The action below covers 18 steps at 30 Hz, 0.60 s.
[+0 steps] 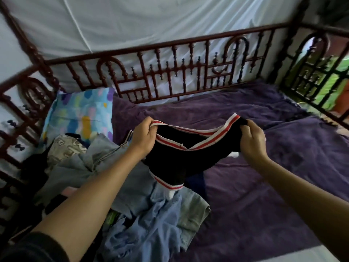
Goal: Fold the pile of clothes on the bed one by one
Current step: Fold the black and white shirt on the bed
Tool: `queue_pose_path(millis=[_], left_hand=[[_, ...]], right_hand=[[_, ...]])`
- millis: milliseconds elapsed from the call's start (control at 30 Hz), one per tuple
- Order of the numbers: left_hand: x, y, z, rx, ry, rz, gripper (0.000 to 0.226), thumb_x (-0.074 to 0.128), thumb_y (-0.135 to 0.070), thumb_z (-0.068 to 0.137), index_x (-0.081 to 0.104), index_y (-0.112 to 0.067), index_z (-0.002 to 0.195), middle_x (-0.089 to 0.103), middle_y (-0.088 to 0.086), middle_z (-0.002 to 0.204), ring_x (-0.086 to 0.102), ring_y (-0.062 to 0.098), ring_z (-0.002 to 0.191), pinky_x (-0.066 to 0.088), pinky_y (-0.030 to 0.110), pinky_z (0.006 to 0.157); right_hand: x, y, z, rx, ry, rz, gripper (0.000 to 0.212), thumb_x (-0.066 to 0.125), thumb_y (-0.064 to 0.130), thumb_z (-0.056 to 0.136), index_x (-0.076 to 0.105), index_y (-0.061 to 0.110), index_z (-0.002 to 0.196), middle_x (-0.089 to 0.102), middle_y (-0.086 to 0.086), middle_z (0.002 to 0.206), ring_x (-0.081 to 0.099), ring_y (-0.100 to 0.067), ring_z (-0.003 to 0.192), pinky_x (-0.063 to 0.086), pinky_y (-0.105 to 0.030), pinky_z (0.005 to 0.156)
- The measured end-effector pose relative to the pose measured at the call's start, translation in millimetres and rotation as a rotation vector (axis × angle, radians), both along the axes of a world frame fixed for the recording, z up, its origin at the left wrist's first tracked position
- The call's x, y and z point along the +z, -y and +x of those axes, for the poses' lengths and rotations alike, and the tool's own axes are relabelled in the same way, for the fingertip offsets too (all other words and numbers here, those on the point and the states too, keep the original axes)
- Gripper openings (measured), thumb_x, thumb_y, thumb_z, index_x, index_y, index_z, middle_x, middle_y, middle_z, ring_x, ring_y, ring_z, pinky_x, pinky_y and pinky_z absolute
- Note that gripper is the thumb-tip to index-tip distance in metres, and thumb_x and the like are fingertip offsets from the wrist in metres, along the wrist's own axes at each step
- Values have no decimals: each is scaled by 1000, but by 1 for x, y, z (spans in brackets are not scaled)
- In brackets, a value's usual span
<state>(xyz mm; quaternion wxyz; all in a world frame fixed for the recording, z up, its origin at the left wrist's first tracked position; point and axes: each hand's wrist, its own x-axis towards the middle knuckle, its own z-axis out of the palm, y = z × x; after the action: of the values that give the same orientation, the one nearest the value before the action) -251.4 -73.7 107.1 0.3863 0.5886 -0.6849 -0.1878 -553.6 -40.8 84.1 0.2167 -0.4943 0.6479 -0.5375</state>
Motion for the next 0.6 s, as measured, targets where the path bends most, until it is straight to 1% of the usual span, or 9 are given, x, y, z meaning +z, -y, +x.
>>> queue_pose_path(millis=[67, 100, 133, 200, 267, 333, 433, 533, 600], left_hand=[[8, -1, -30, -75, 58, 12, 19, 50, -20, 95, 52, -5, 84, 62, 10, 76, 60, 33, 78, 45, 43, 71], [12, -1, -43, -133, 124, 20, 24, 52, -34, 94, 50, -13, 83, 60, 3, 70, 60, 30, 74, 45, 42, 67], [15, 0, -54, -201, 240, 28, 34, 51, -54, 89, 47, -21, 83, 58, -3, 66, 59, 24, 68, 44, 39, 62], [17, 8, -74, -337, 582, 15, 61, 40, -88, 68, 44, -32, 93, 59, -10, 67, 60, 16, 67, 43, 33, 58], [5, 20, -93, -422, 884, -56, 81, 40, -95, 54, 41, -35, 110, 66, -11, 88, 65, 19, 83, 42, 33, 65], [-18, 37, -116, -471, 1110, -114, 75, 51, -80, 61, 39, -32, 118, 63, -8, 109, 65, 23, 97, 44, 34, 69], [-53, 67, -156, -411, 1187, -32, 39, 60, -38, 79, 47, -26, 114, 55, -2, 110, 59, 23, 103, 46, 37, 73], [-87, 104, -197, -264, 1027, 147, 29, 57, -19, 81, 59, -22, 110, 55, 3, 113, 53, 26, 108, 45, 38, 84], [-111, 126, -226, -176, 710, 305, 26, 57, -13, 80, 66, -21, 103, 61, 8, 113, 56, 31, 107, 46, 38, 87]], right_hand=[[4, -12, -36, 50, -105, -4, 33, 43, 48, 86, 59, 20, 78, 61, 7, 67, 50, -3, 63, 43, -33, 66], [5, -18, -53, 85, -140, 11, 34, 46, 57, 85, 60, 28, 76, 61, 13, 66, 51, 0, 63, 43, -27, 64], [5, -23, -69, 116, -162, 36, 34, 50, 63, 83, 62, 32, 74, 62, 16, 65, 53, 1, 62, 44, -23, 62], [-1, -29, -102, 152, -195, 79, 43, 58, 68, 78, 64, 26, 69, 58, 14, 57, 49, 0, 54, 41, -19, 53], [-11, -33, -133, 146, -194, 112, 53, 60, 67, 73, 63, 14, 66, 49, 10, 52, 40, -1, 48, 35, -19, 47], [-23, -35, -160, 145, -125, 172, 53, 63, 61, 71, 61, 8, 66, 46, 8, 52, 36, -1, 46, 32, -17, 43], [-46, -39, -190, 208, -38, 387, 39, 69, 57, 66, 71, 18, 70, 61, 13, 57, 49, 5, 50, 40, -11, 49], [-75, -43, -210, 354, -69, 689, 34, 71, 53, 75, 71, 22, 63, 56, 17, 52, 46, 5, 49, 37, -14, 49], [-94, -44, -224, 390, -68, 797, 33, 70, 42, 84, 67, 19, 60, 50, 16, 49, 43, 4, 47, 34, -13, 47]])
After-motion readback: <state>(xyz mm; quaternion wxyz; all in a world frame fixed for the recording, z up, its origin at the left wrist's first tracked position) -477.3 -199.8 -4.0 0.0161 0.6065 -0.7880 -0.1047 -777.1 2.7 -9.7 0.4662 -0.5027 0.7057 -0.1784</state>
